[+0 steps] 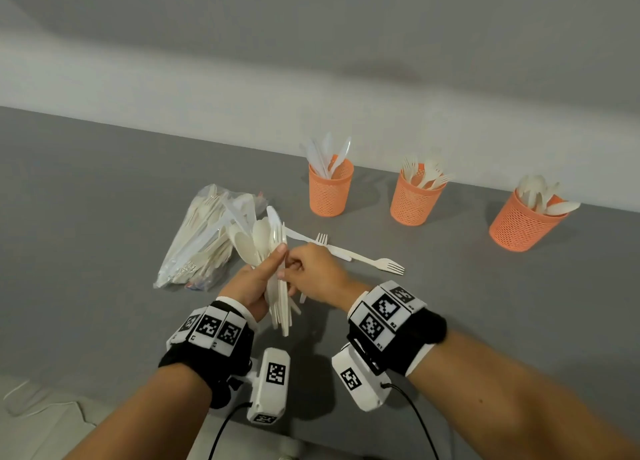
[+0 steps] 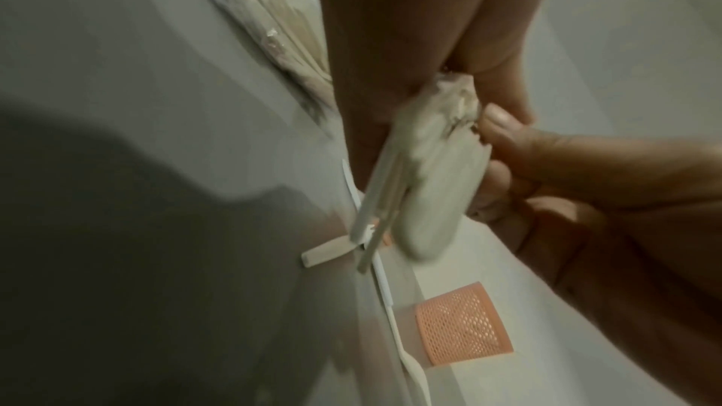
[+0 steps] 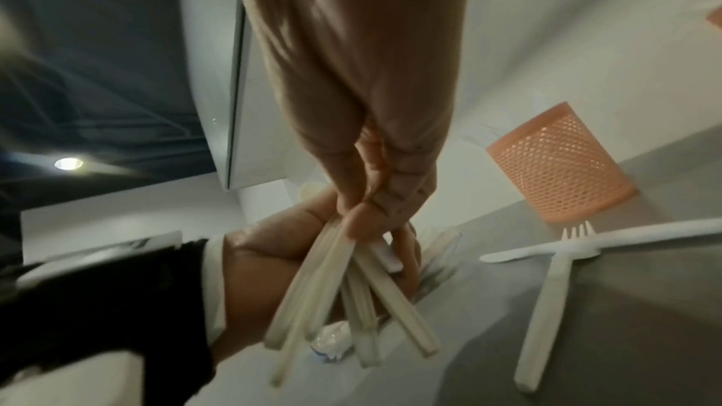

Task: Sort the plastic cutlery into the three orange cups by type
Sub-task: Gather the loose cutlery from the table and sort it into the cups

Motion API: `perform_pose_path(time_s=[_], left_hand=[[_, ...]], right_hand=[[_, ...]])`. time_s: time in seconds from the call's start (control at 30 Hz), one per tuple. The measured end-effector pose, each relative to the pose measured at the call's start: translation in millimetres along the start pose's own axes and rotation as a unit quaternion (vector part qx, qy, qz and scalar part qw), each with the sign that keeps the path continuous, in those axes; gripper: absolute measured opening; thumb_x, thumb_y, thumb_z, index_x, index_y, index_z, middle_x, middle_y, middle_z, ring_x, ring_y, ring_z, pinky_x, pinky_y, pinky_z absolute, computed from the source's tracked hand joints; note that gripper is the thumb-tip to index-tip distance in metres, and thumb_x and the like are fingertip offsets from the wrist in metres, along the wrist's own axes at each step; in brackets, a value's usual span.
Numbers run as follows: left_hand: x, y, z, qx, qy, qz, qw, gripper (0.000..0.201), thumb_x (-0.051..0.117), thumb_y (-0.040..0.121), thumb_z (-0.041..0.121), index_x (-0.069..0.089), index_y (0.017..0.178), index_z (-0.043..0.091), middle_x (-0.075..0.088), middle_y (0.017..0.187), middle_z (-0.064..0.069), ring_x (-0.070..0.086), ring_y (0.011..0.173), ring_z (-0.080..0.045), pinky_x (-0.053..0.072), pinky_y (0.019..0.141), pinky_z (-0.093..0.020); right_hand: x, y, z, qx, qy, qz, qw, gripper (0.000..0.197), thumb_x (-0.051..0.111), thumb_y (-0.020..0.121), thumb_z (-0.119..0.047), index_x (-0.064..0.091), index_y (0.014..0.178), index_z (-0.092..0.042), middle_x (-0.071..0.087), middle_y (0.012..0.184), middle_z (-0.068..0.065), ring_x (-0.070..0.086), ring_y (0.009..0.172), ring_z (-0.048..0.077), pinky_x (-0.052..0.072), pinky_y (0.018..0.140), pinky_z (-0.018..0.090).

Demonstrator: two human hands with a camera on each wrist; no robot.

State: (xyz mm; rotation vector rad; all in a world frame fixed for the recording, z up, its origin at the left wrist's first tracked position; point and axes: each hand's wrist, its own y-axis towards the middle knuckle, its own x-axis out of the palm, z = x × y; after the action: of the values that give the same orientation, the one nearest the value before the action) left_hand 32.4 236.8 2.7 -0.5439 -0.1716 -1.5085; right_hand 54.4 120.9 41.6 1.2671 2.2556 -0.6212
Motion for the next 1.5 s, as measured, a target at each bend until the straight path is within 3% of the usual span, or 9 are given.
perform_pose_path(time_s=[0.1,0.27,0.37,0.57,0.77,0.9,1.03,1.2,1.5], left_hand=[[-6.4,5.6,3.5,0.0,0.018,-0.022,1.0,0.035,0.05,0.086,0.033,0.059,0.084,0.0,0.06,0.062,-0.016,0.061,0.055,-0.023,0.054,0.056,-0.029],[-20.4,19.8,18.2,-0.009,-0.011,0.039,0.999,0.026,0.05,0.092,0.026,0.055,0.071,0.012,0.057,0.057,0.002,0.06,0.051,-0.011,0.055,0.057,-0.023],[-28.7,24.4,26.6,-0.01,-0.023,0.051,0.998,0.028,0.048,0.094,0.025,0.05,0.068,0.016,0.05,0.05,0.006,0.052,0.043,-0.007,0.051,0.05,-0.02],[-33.6,31.8,28.0,-0.007,0.015,0.044,0.999,0.024,0.054,0.091,0.024,0.051,0.07,0.015,0.051,0.052,0.005,0.051,0.046,-0.008,0.051,0.053,-0.021],[-37.0,43.1,31.7,-0.012,0.025,0.02,0.999,0.024,0.051,0.093,0.021,0.05,0.069,0.015,0.05,0.054,0.004,0.051,0.047,-0.008,0.049,0.054,-0.022],[-31.0,48.4,27.8,-0.009,0.028,0.01,1.0,0.025,0.051,0.093,0.017,0.05,0.068,0.013,0.05,0.051,0.004,0.05,0.045,-0.008,0.048,0.051,-0.022],[-29.5,52.4,21.3,-0.036,0.029,0.009,0.999,0.016,0.058,0.088,0.012,0.052,0.073,0.012,0.049,0.051,0.0,0.05,0.045,-0.011,0.049,0.047,-0.022],[-39.1,57.0,13.1,-0.074,0.03,0.048,0.996,0.015,0.06,0.086,0.009,0.051,0.074,0.012,0.049,0.05,-0.001,0.049,0.044,-0.012,0.047,0.042,-0.021],[-29.1,59.7,9.2,-0.05,-0.018,0.02,0.998,0.023,0.052,0.093,0.017,0.058,0.107,0.0,0.068,0.086,-0.014,0.067,0.08,-0.026,0.057,0.074,-0.037]], right_hand=[[-4.1,11.6,-0.4,0.007,-0.002,0.001,1.0,0.026,0.063,0.087,-0.019,0.065,0.074,0.003,0.063,0.063,0.013,0.055,0.045,0.011,0.049,0.053,0.024],[-26.9,39.8,23.1,0.058,0.011,-0.03,0.998,0.026,0.06,0.089,-0.02,0.065,0.085,0.005,0.054,0.057,0.0,0.053,0.038,0.001,0.039,0.036,0.012],[-39.4,58.4,51.4,0.106,-0.102,0.081,0.986,0.01,0.057,0.086,-0.006,0.065,0.088,-0.001,0.063,0.079,0.009,0.065,0.075,0.021,0.046,0.061,0.021],[-27.5,67.8,55.6,0.122,-0.266,0.005,0.956,0.022,0.051,0.088,-0.005,0.06,0.109,-0.005,0.063,0.112,0.016,0.06,0.102,0.034,0.047,0.08,0.037],[-26.8,46.1,50.1,0.142,-0.21,0.004,0.967,0.02,0.05,0.085,-0.005,0.057,0.104,-0.002,0.064,0.103,0.018,0.061,0.093,0.034,0.038,0.067,0.027],[-14.3,43.1,45.6,0.196,-0.143,-0.002,0.97,0.027,0.05,0.092,-0.023,0.048,0.071,-0.006,0.055,0.063,0.011,0.057,0.053,0.023,0.039,0.035,0.016],[11.0,63.5,44.4,0.196,-0.211,0.048,0.956,0.032,0.055,0.091,-0.029,0.061,0.098,0.001,0.066,0.102,0.018,0.063,0.099,0.034,0.051,0.08,0.035],[17.8,66.0,39.4,0.215,-0.22,0.048,0.95,0.034,0.043,0.091,-0.004,0.05,0.123,0.003,0.061,0.117,0.021,0.057,0.11,0.037,0.046,0.088,0.039],[9.1,49.1,-8.4,0.091,-0.086,0.028,0.992,0.031,0.034,0.099,-0.02,0.058,0.102,-0.001,0.063,0.108,0.023,0.058,0.093,0.035,0.039,0.073,0.031]])
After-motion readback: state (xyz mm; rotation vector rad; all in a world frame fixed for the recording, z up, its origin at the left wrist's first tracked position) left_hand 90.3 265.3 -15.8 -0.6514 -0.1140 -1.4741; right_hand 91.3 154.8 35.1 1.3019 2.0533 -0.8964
